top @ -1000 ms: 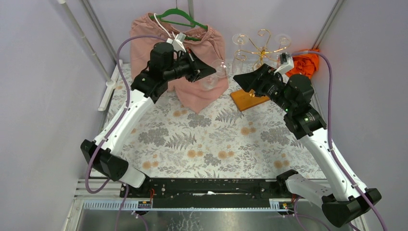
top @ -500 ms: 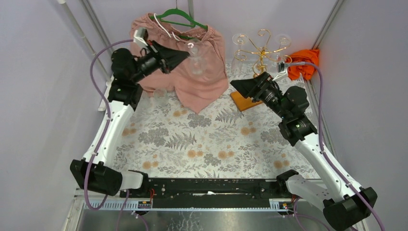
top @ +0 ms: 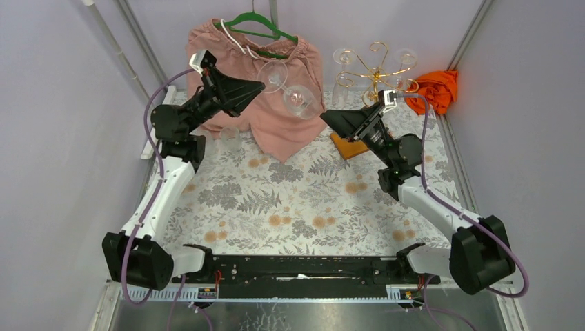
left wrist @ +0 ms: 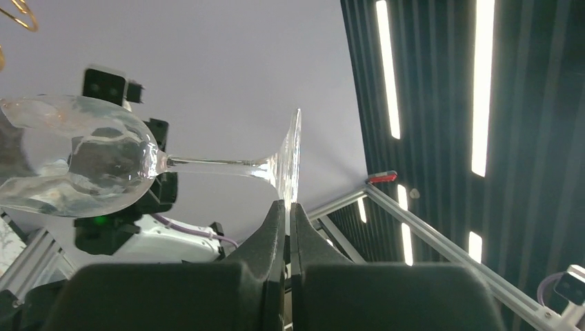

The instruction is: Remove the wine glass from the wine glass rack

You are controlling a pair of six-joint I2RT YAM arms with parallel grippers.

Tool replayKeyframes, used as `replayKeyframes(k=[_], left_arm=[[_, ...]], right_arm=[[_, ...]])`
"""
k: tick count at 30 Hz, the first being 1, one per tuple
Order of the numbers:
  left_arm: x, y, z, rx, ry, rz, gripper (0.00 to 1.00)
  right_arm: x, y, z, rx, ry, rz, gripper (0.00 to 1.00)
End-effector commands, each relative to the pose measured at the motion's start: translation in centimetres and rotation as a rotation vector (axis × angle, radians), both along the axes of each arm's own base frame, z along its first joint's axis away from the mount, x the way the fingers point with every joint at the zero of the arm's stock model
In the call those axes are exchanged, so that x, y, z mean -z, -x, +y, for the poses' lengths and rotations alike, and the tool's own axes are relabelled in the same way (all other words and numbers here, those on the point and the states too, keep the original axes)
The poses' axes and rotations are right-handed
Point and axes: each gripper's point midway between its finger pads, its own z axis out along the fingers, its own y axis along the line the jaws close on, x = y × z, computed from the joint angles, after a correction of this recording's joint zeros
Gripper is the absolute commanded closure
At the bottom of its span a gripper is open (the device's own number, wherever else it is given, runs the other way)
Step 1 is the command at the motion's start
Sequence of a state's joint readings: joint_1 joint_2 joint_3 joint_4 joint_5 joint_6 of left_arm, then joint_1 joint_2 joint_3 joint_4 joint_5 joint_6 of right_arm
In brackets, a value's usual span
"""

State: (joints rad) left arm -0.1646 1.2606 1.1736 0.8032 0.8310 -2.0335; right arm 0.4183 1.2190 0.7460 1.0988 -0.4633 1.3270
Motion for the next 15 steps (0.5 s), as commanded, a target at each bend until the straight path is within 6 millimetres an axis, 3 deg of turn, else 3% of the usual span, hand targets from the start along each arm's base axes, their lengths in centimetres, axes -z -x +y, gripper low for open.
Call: replayKeyframes(k=[1, 15], left_arm=[[-3.43, 4.86, 1.12, 0.065, 0.085, -0.081, 1.00], [-3.35, 5.36, 1.39, 0.064, 0.108, -0.087, 1.00]], right_arm=[[-4.25, 2.84, -0.93, -0.087, -0.171, -0.151, 0.22], [-4.25, 2.59, -0.63, -0.195, -0.270, -0.118, 0.24]])
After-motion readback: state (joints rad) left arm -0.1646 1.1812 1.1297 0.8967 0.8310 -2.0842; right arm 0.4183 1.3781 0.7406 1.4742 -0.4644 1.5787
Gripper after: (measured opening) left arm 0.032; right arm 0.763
